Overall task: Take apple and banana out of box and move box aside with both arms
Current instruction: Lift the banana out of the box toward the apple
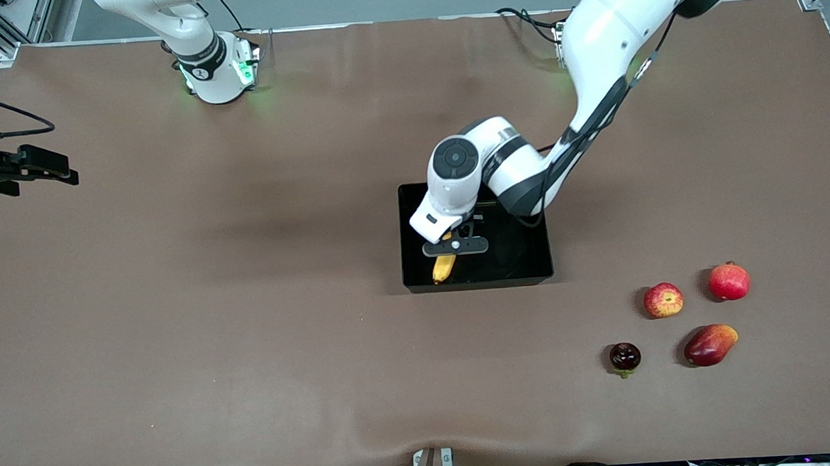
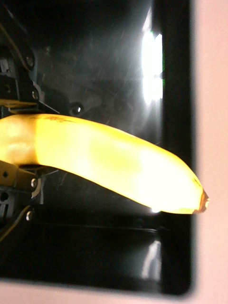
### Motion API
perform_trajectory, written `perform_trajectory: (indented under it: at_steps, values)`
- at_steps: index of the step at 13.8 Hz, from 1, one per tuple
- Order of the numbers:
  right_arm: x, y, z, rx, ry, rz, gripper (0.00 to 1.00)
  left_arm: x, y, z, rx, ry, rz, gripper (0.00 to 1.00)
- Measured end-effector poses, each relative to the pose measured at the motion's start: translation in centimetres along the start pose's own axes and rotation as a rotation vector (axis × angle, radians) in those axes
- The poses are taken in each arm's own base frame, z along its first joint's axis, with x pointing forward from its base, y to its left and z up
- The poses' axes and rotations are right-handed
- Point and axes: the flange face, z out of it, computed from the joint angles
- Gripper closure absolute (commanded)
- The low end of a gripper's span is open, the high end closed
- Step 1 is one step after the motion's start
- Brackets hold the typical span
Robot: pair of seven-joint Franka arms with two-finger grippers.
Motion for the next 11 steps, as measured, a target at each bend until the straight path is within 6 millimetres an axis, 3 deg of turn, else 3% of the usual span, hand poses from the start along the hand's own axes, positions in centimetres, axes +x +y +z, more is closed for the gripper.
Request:
perform_trajectory:
  at_steps: [3, 6, 8, 11]
  values:
    - [0.0, 0.0, 0.0, 0.0, 0.001, 0.0, 0.0, 1.1, -1.3, -4.8, 0.001, 0.045, -0.031, 1.0]
    - [0.0, -0.1, 0.0, 0.0, 0.002, -0.002, 0.0, 3.2, -5.1, -7.6, 0.046, 0.034, -0.013, 1.0]
    - [0.1, -0.2, 0.0, 0.0, 0.002, -0.003, 0.0, 5.2, -9.8, -9.1, 0.08, -0.019, 0.053, 1.0]
    - [0.1, -0.2, 0.0, 0.0, 0.002, -0.004, 0.0, 8.2, -18.5, -11.1, 0.127, -0.114, 0.174, 1.0]
